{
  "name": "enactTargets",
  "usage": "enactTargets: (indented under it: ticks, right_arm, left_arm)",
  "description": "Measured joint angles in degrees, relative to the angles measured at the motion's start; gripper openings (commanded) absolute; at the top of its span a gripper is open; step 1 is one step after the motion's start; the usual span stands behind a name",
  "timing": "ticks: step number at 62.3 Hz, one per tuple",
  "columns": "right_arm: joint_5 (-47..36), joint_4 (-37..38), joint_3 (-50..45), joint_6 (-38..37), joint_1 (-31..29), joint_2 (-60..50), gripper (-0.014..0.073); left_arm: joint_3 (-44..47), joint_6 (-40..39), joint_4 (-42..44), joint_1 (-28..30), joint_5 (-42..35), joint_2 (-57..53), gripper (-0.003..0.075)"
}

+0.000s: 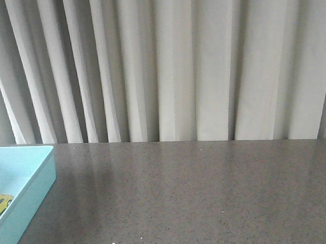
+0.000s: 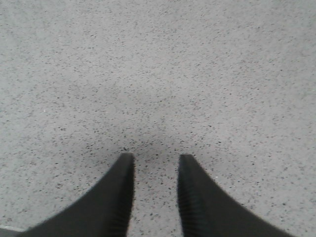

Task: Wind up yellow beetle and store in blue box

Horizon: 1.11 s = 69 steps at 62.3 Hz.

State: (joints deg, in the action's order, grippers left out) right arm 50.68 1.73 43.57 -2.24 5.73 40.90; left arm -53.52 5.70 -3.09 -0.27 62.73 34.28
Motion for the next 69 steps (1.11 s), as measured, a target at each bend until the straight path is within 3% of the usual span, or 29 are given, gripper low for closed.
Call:
enactTargets:
  ticks: [6,54,60,69]
  right_arm:
    - [0.00,-0.68,0.00,0.00,0.00,0.00,-0.0015]
    - [0.01,-0.87,0.00,-0.02,0.00,0.00,-0.0007]
    - [0.07,-0.87,0.00,-0.02,0.00,0.00,-0.0007]
    - [0.07,-0.87,0.00,-0.02,0.00,0.00,-0.0007]
  left_arm:
    - [0.00,0.00,0.00,0.00,0.00,0.00,-0.0007]
    - [0.22,0.00,0.83,0.00,-0.69,-0.17,-0.0006]
    - [3.26,0.00,1.59,0.00,-6.10,-1.84,-0.0006]
    - [15.55,0.00,3.09,0.00,-22.15,-6.44,-0.0006]
